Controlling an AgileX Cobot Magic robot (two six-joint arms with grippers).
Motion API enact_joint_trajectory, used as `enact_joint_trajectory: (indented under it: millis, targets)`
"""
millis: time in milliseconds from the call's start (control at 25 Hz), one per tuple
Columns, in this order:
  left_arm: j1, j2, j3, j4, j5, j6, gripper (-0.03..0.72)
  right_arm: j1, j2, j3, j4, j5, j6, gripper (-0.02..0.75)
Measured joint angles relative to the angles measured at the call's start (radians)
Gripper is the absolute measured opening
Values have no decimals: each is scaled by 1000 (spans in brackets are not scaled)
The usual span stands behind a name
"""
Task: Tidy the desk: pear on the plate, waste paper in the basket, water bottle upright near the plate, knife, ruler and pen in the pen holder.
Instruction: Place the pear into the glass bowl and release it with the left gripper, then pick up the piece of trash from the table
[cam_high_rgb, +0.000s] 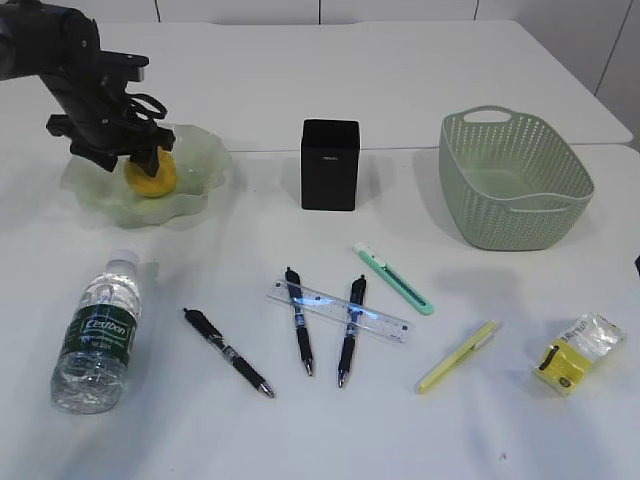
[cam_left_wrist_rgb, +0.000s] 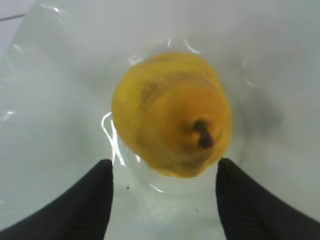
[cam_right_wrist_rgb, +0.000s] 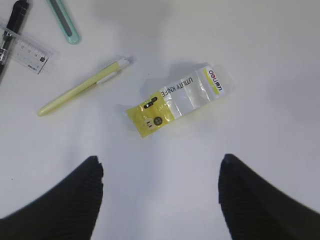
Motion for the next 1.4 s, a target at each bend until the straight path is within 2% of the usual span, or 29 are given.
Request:
enact_joint_trajectory:
  millis: [360, 920, 1120, 1400]
  targets:
    - [0, -121, 0, 0, 48, 0, 482, 0, 0, 0, 0, 0, 0, 534]
    - [0, -408, 10, 2, 302, 4, 482, 0, 0, 0, 0, 2, 0, 534]
    - [0, -540, 140, 8, 313, 16, 480, 0, 0, 0, 0, 11, 0, 534]
    - [0, -709, 446, 21, 312, 27, 479, 0, 0, 0, 0, 30, 4, 534]
